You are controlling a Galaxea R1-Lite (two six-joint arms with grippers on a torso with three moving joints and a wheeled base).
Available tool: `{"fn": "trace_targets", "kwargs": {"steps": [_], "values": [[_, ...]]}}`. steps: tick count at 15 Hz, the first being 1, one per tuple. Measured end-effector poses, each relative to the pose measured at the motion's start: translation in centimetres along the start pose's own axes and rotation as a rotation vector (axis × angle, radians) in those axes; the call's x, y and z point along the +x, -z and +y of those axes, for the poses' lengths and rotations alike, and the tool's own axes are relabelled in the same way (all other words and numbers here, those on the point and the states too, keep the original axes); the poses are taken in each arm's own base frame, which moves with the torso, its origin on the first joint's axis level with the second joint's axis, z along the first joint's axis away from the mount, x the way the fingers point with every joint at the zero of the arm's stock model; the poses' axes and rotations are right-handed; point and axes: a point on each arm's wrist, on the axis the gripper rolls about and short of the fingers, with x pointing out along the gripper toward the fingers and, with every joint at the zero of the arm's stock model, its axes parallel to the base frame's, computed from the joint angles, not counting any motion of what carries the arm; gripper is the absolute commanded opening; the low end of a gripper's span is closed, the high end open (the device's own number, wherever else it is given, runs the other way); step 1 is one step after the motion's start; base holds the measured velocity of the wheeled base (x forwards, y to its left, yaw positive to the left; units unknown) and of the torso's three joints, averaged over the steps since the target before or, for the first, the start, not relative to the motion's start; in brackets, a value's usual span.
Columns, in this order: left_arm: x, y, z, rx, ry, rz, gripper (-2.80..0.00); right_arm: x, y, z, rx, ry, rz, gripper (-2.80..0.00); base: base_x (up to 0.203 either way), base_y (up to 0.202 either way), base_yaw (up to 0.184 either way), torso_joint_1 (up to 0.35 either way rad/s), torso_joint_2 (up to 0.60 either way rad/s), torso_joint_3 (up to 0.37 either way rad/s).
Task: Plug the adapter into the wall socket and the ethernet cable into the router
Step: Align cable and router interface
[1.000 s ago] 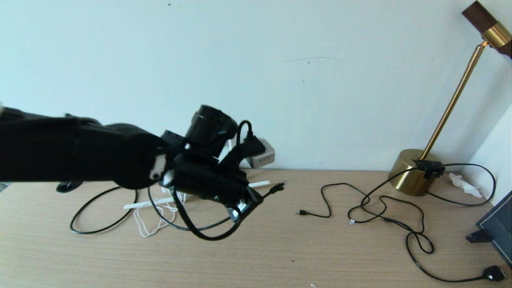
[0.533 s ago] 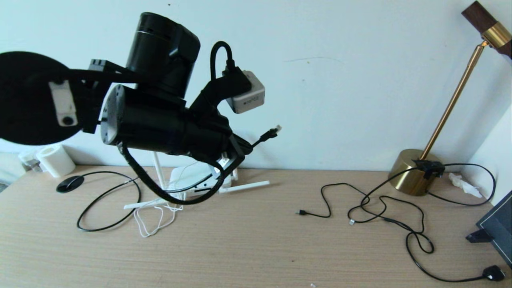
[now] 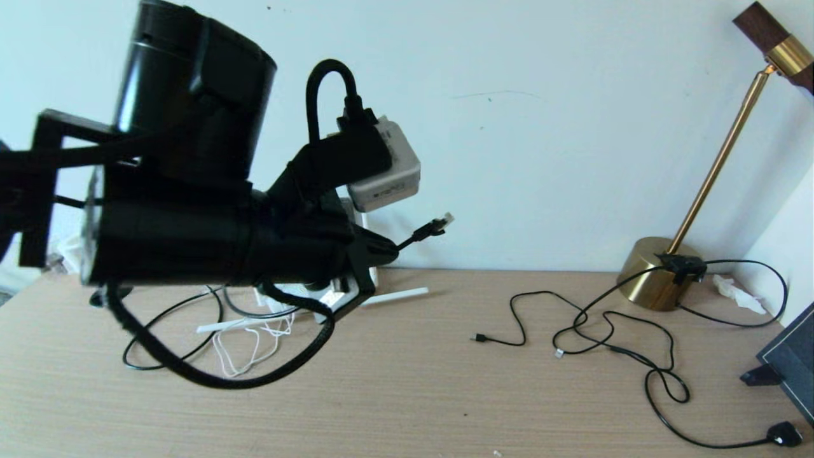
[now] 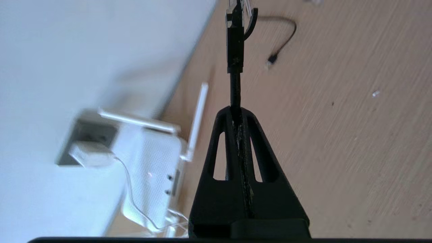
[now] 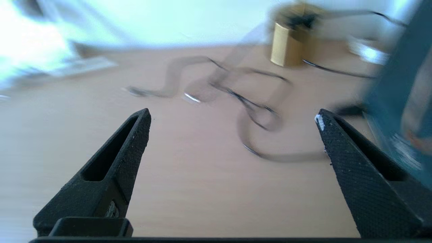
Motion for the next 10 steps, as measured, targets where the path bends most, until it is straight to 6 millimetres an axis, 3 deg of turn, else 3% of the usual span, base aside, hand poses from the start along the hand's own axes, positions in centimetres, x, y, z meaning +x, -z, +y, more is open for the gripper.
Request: {"fn": "trace_targets", "kwargs": {"steps": [2, 5, 7, 10], "values": [[-1.1, 0.2, -0.7, 0.079, -0.026, -0.030, -2.80, 2.4, -4.7, 0.7, 0.099, -0.124, 0.074, 0.00, 0.000, 0.000, 0.000, 0.000, 0.00, 0.000], [-2.7, 1.6, -1.8, 0.194, -0.080, -0.054, -2.80, 8.4, -10.1, 1.6, 0.269, -0.371, 0.258, 0.00, 0.000, 0.000, 0.000, 0.000, 0.00, 0.000], [-4.0, 2.4, -2.4, 0.273, -0.138, -0.051, -2.80, 13.0, -12.0, 2.2, 0.357, -0.544, 0.393, 0.00, 0.000, 0.000, 0.000, 0.000, 0.00, 0.000], [-4.7, 2.3, -2.6, 0.323, -0.153, -0.074, -2.80, 18.0, -13.4, 3.9, 0.394, -0.730, 0.509, 0.00, 0.000, 0.000, 0.000, 0.000, 0.00, 0.000]]}}
